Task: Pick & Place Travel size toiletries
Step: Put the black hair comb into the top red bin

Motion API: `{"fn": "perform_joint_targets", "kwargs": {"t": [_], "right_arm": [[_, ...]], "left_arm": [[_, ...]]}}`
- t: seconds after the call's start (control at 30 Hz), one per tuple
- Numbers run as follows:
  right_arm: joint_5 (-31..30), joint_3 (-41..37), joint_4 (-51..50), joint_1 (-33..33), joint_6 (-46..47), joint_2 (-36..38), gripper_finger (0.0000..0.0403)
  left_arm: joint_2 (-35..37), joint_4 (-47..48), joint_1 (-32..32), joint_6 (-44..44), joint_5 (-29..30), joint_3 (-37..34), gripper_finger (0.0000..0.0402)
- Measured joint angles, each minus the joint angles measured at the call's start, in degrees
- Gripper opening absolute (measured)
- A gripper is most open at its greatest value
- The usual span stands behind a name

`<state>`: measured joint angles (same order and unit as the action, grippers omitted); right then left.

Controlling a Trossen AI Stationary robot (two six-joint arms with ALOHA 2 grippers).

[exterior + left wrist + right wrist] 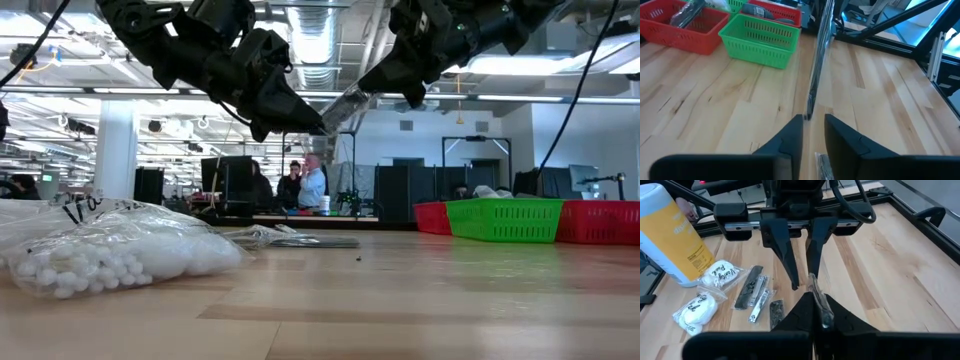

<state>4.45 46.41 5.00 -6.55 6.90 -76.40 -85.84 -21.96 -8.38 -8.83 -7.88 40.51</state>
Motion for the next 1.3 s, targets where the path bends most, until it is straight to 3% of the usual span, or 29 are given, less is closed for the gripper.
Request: {"fn": "perform_joint_targets", "kwargs": {"t": [0.4,0.63,0.83,1.3], "right_arm": [[-0.2,-0.1,-4.6,-2.4,0.0,3.8,0.0001],[-6.3,-0.1,-14.2,-4.9,-0.6,10.4,0.0000],[-13.8,0.0,-21.1,-9.2,4.8,13.0,0.0000],[-18.1,-0.1,-27.9,-21.5,8.6,12.3,0.0000]], "left_arm": [[0.4,2.6,-0.9,0.0,0.4,0.0,0.0101],[0.4,3.8,-1.4,0.0,0.6,0.0,0.0101],[0.4,3.8,-1.4,0.0,0.6,0.0,0.0102],[0.4,3.8,0.0,0.0,0.6,0.0,0.0102]]}}
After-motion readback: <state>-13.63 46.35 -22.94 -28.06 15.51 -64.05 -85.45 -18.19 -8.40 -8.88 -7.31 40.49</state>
